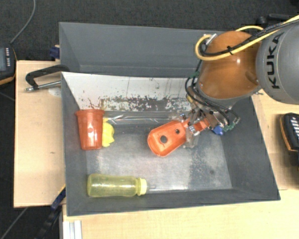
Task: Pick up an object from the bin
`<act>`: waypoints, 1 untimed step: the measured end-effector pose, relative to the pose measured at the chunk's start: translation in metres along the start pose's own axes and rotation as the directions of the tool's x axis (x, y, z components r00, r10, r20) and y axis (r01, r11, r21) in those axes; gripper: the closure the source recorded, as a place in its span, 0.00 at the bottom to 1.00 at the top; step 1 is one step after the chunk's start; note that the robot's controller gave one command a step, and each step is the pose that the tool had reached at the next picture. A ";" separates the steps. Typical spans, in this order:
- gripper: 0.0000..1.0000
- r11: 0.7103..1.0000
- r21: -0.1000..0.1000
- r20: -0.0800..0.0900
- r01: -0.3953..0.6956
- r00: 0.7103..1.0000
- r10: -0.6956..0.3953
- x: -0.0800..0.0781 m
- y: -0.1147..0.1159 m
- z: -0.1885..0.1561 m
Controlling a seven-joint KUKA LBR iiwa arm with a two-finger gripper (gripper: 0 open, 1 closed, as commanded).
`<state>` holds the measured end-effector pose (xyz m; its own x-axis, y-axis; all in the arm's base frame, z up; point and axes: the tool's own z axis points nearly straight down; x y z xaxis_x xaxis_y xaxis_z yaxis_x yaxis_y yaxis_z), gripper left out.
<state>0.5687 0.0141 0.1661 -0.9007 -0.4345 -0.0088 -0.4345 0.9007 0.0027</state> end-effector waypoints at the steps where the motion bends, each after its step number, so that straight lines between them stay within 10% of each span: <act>1: 1.00 1.000 -0.003 -0.004 -0.014 1.000 0.014 0.006 0.006 -0.041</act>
Offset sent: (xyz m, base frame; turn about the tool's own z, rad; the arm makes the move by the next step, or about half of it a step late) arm -0.0101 0.0035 0.1504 -0.0136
